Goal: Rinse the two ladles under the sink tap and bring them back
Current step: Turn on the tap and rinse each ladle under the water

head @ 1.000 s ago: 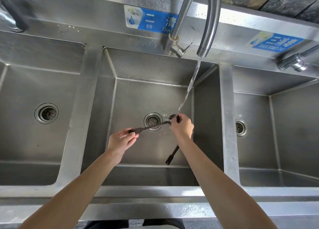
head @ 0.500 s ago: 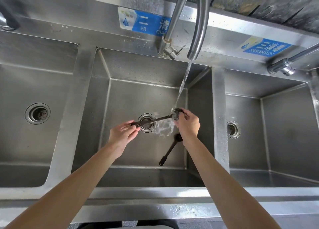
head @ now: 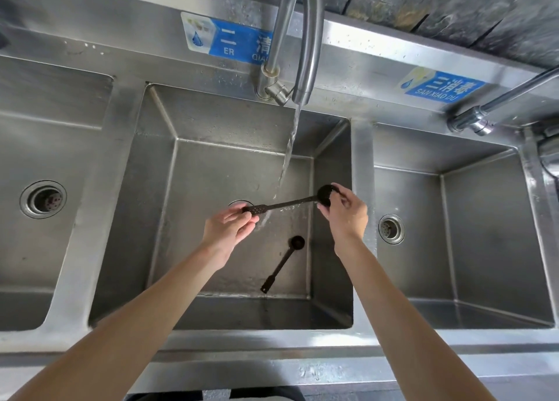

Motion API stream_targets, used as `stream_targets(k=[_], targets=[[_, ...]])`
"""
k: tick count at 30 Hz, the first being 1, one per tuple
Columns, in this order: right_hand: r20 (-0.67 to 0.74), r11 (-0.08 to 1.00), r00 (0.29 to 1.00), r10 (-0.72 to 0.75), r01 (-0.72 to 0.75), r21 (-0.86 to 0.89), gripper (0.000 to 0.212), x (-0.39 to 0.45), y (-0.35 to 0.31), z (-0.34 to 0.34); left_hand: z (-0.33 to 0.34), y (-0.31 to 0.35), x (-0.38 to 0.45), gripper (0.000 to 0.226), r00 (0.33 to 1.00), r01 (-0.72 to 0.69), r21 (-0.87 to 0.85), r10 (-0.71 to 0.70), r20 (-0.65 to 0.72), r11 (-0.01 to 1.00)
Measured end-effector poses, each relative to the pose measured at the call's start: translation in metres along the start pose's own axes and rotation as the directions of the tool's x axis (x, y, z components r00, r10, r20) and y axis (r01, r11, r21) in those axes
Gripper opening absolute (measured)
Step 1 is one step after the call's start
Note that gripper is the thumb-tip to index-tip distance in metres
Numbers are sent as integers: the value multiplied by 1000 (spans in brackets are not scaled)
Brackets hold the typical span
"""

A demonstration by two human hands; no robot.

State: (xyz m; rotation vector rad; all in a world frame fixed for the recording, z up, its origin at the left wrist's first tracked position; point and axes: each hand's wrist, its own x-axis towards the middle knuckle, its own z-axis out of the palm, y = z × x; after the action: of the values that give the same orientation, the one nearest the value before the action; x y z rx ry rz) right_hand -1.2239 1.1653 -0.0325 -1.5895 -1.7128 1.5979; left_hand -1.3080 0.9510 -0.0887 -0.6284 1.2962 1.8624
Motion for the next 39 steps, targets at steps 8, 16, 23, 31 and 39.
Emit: stream_targets(k=[8,16,23,31,39], targets=[[-52,994,998,22,-16,109,25,5,-2,-31,33,-13,3,15,1000,-4,-11,4,1,1000],[92,894,985,147,-172,415,26,5,6,-40,52,-8,-2,39,994,110,-239,-105,32,965],[182,795,944,275,-330,508,15,2,23,-22,41,-2,-6,18,993,120,-382,-117,33,916],[276,700,888,367,-459,547,29,0,35,3,10,0,-11,33,999,31,-368,-21,32,929],[296,738,875,384,-483,472,29,-13,38,44,-28,16,-15,34,998,-12,-373,37,60,928]])
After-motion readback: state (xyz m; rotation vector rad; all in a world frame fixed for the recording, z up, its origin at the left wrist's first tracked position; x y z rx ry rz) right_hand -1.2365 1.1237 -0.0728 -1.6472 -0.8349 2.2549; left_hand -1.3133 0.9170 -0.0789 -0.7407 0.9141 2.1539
